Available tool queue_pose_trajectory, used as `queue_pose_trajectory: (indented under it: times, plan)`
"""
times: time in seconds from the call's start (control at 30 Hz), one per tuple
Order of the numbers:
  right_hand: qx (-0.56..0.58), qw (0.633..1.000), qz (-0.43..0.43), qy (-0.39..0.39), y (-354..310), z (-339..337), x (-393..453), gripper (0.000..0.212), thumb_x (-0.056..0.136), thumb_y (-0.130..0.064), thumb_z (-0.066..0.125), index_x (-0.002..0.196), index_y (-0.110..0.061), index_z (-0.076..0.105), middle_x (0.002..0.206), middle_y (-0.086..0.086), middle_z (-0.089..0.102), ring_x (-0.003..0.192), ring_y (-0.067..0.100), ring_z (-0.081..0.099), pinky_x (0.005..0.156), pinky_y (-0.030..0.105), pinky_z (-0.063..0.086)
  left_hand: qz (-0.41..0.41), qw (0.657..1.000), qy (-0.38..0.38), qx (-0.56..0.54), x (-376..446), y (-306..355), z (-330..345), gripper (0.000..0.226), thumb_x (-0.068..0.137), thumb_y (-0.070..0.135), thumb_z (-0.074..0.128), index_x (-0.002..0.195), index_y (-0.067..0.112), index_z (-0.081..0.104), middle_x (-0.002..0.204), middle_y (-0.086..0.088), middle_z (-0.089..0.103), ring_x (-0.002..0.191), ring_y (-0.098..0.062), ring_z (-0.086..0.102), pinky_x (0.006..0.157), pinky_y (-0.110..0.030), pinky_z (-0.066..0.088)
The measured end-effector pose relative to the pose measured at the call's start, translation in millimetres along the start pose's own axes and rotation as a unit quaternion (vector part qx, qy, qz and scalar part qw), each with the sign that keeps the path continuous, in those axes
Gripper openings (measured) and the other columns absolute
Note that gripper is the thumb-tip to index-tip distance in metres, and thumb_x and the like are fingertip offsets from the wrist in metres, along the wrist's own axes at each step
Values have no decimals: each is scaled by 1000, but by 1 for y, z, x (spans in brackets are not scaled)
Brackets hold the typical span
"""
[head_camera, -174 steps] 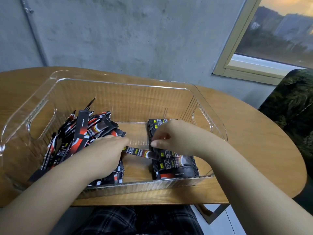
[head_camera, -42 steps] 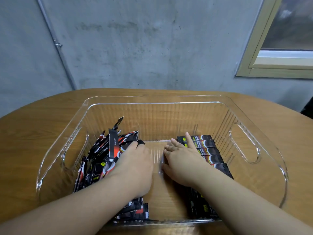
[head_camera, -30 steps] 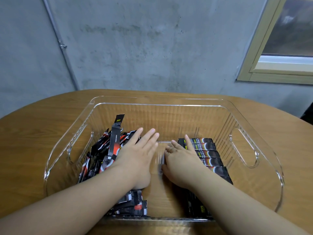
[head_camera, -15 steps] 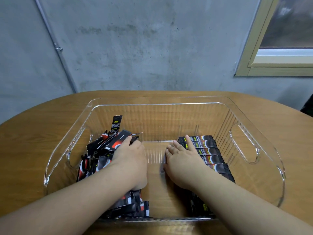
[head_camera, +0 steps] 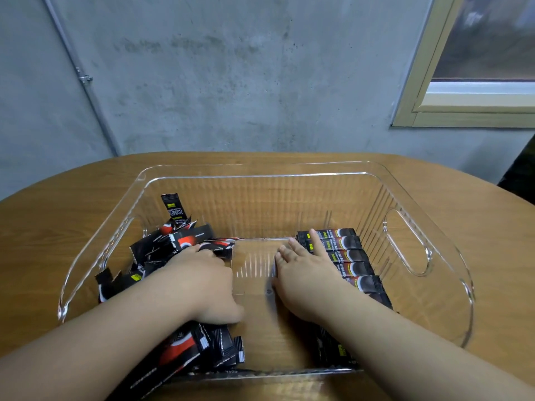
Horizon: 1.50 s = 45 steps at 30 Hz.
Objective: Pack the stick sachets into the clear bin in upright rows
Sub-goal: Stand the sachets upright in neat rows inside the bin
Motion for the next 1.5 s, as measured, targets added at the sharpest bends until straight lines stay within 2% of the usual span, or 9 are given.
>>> queue_pose_trajectory:
  times: [0.2,0.5,0.63,0.77,0.83,0.93,1.03,1.27,1.5]
  plan:
    - [4,1000,-1,6,-1,-1,-2,60,102,-39,16,151,-6,5,160,8,2,147,23,-7,108,52,-22,-2,1000,30,-2,-8,3,9,83,85,73,31,148,20,30,153,-2,30,142,-22,21,119,-39,9]
    - [-4,1000,8,29,-6,-1,-2,56,102,-29,18,150,-3,8,160,9,6,147,24,-5,109,55,-19,-17,991,125,-32,-9,9,9,59,93,59,28,127,17,49,132,-4,50,127,-23,37,113,-39,20]
    - [38,997,6,70,-4,-6,-2,50,101,-29,26,145,-6,30,156,8,23,147,22,3,109,56,-18,-19,991,130,-31,-8,12,8,55,93,55,32,124,13,50,129,-7,51,124,-25,39,111,-41,23]
    - [141,974,14,178,2,-36,-14,25,95,-30,43,110,-23,61,116,-3,56,125,19,41,112,43,9,-17,990,136,-31,-9,13,6,51,94,50,35,122,12,52,126,-9,53,121,-26,41,109,-41,26]
    - [211,951,4,225,-1,-53,-30,15,92,-35,50,94,-27,63,94,-10,55,106,15,49,95,34,26,-16,990,134,-33,-8,14,5,49,94,49,35,122,13,52,125,-9,53,120,-26,42,108,-41,27]
    - [385,909,-40,156,-13,-59,-55,22,87,-37,61,70,-23,64,68,-9,60,71,5,54,72,24,41,-14,991,127,-30,-7,15,4,49,92,48,36,123,14,52,125,-8,54,120,-26,43,107,-40,28]
    - [518,850,-76,51,-33,-54,-74,37,87,-37,64,56,-18,58,47,-5,47,39,6,36,45,21,32,-4,995,101,-5,-4,14,2,50,87,43,50,126,12,48,129,-9,50,125,-26,39,109,-40,28]
    - [585,804,-103,-11,-57,-48,-86,44,79,-47,69,66,-5,65,53,-2,40,45,8,30,44,18,26,-9,994,105,-2,-3,13,2,39,93,28,43,127,11,49,134,-10,48,127,-27,37,108,-39,27]
    - [591,799,-107,-18,-60,-46,-85,20,78,-21,69,60,-12,65,54,-5,48,46,5,36,46,16,32,-3,994,105,0,-5,12,1,40,95,30,41,128,9,48,134,-11,47,127,-28,37,109,-40,27]
Point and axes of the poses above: each hand's wrist, its own x-axis towards the middle knuckle, its own z-axis out of the palm, y = z × x, the point moved 5 cm from there along x, towards the middle knuckle
